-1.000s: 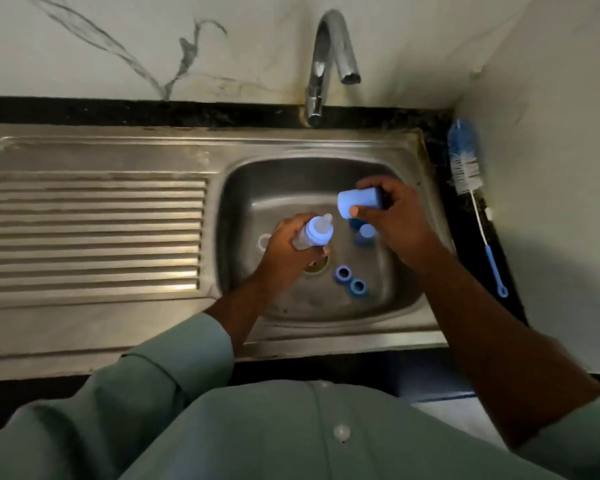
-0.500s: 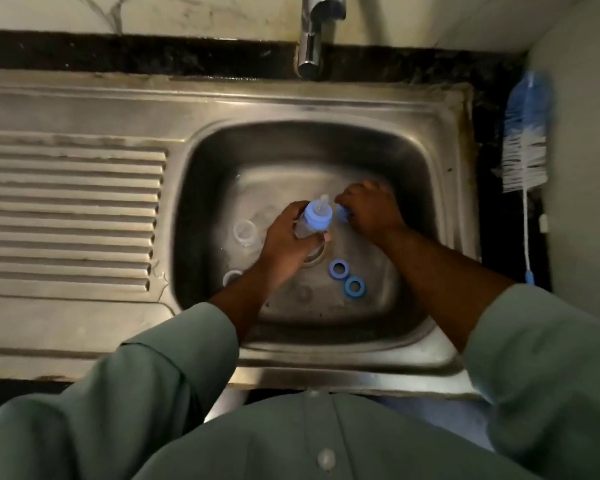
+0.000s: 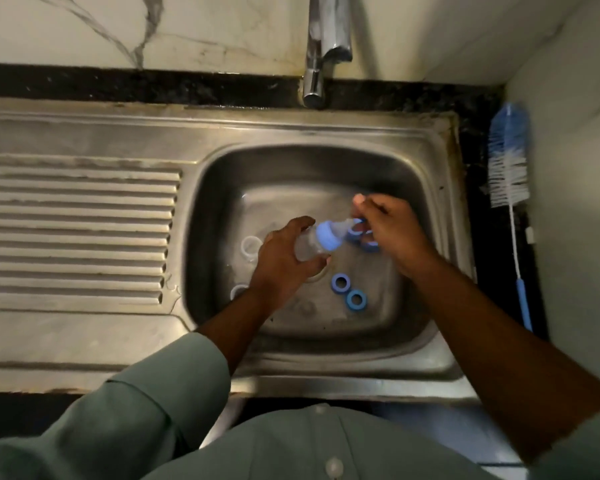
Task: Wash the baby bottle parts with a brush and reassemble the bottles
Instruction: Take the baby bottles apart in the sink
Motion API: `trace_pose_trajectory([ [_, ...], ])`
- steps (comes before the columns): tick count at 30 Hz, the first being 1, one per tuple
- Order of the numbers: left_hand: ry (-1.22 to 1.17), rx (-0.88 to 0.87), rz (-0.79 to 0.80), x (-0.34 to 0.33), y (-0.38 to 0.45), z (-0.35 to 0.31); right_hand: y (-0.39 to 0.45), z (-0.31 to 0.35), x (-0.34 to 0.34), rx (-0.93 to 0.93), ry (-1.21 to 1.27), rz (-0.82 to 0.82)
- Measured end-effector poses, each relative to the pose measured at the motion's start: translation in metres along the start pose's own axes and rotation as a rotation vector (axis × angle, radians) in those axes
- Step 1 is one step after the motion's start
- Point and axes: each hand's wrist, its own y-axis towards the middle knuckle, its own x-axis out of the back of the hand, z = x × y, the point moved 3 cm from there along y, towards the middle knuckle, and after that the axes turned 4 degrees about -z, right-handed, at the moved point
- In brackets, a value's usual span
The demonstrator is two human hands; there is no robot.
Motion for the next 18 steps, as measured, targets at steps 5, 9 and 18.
trace_pose_trajectory([
  [5,0.279,-0.357,-0.095,0.022,-0.029,-0.028,-0.065,0.032,-0.007,-0.006,-0.173,0.285],
  [9,0.408,-0.594,-0.179,0.04,-0.041,-0.03,-0.097,0.055,-0.006,0.137,-0.098,0.25],
  [18,-0.235,-0.153,0.633,0.117,-0.04,-0.054,-0.139,0.085,-0.014,0.803,-0.415,0.374],
])
